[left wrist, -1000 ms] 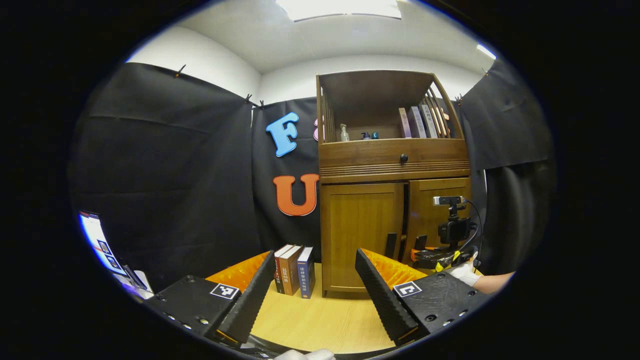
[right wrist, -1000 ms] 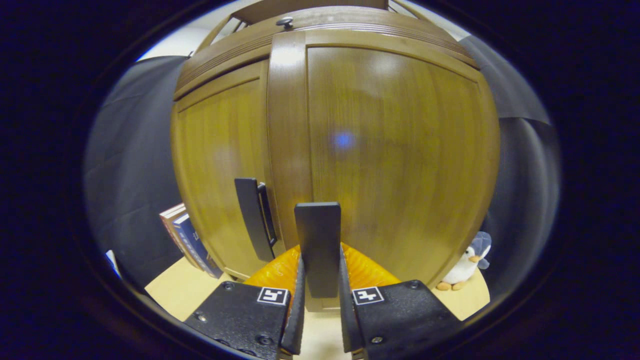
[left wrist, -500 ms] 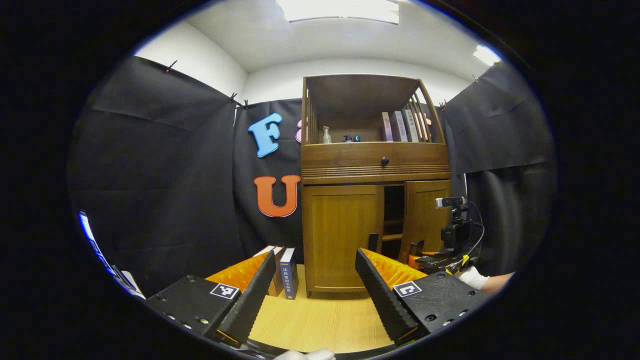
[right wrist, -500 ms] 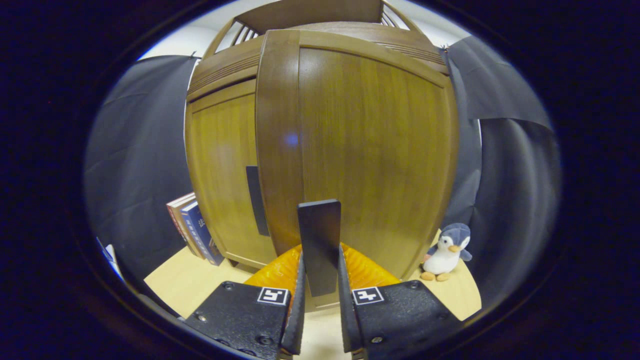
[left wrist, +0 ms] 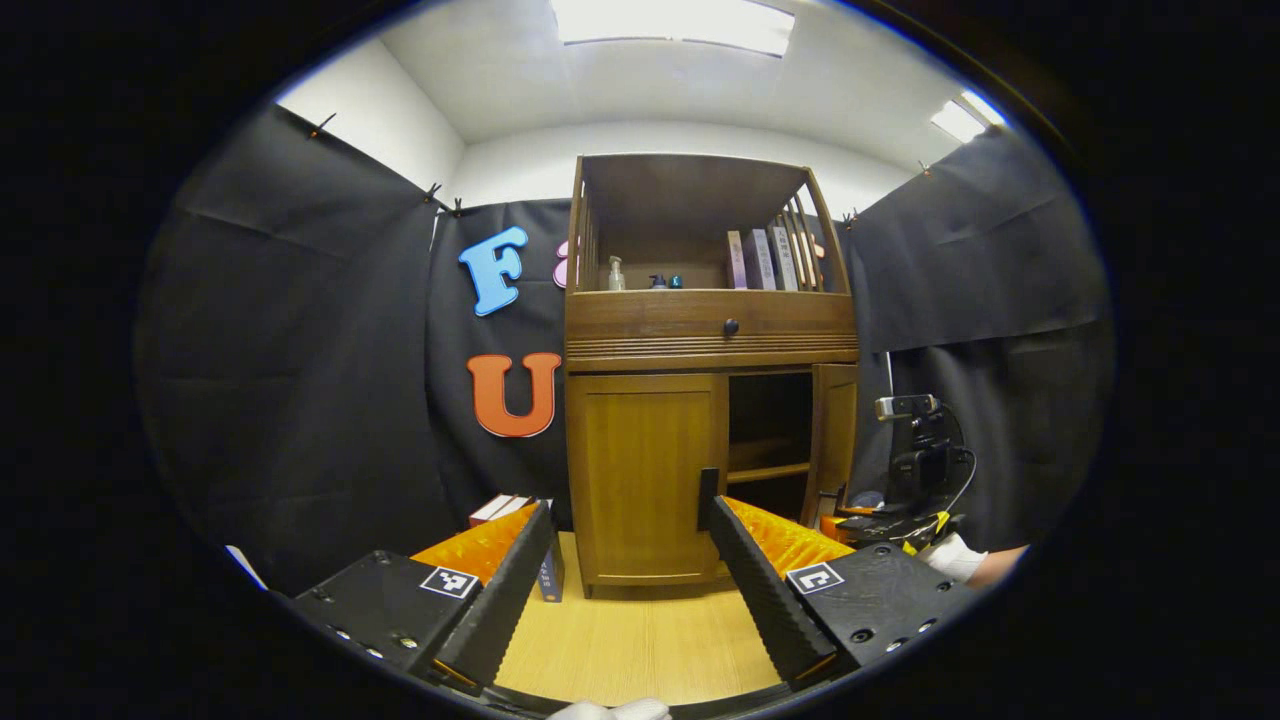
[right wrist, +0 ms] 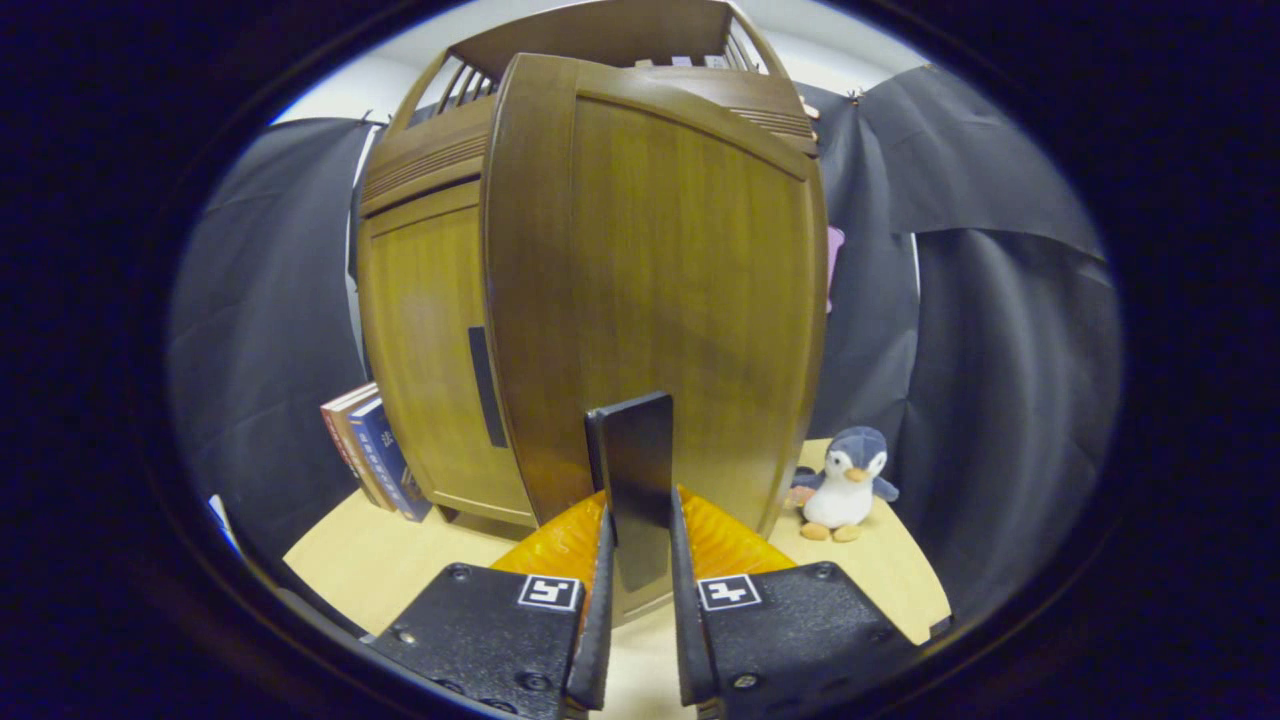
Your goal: Open the right door of the double-door shoe cabinet with the right hand, and open the left door with the left hand.
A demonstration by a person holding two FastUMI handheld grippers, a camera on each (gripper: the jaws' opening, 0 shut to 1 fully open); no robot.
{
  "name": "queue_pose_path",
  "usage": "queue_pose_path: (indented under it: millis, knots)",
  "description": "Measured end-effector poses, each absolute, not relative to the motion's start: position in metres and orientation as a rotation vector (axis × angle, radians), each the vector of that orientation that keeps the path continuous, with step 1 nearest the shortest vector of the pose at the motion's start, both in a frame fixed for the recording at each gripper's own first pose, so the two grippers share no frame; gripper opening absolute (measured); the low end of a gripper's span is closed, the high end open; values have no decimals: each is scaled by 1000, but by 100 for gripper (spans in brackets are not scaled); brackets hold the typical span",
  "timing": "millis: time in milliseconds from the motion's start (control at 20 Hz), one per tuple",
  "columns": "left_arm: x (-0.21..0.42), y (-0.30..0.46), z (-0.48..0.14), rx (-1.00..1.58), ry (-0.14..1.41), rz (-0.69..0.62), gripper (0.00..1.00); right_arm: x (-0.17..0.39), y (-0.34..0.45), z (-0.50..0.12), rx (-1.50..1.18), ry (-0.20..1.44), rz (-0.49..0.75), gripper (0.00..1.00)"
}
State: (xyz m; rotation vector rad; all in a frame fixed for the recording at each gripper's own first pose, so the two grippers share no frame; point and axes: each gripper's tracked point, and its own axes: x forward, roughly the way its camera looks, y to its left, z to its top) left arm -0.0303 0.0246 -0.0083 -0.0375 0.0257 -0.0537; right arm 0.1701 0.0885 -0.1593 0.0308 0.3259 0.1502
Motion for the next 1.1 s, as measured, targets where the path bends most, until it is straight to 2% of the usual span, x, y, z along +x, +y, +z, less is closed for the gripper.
queue_pose_path:
  millis: [50,200,300,350,500,550,750,800,850,1100]
  knots:
    - [-30,22,-7,-38,23,-69,100,166,84,-159,33,325,139,30]
    - [-32,15,-7,-30,19,-108,100,157,69,-159,50,326,111,28]
    - [-31,11,-8,-37,21,-134,96,150,57,-159,59,325,88,27]
    - [-32,8,-9,-42,22,-147,100,148,52,-159,62,325,76,25]
    - [-31,0,-11,-47,26,-185,100,140,35,-158,61,326,46,21]
    - [-31,-2,-11,-49,27,-195,96,137,29,-157,60,327,36,19]
    - [-29,-13,-16,-71,35,-236,96,129,3,-158,65,336,-6,11]
    - [-29,-17,-19,-70,38,-245,100,129,-3,-158,65,338,-10,9]
    - [-29,-22,-21,-63,43,-251,96,127,-10,-158,66,338,-16,8]
    - [-27,-50,-27,-60,65,-275,96,127,-51,-158,73,343,-40,4]
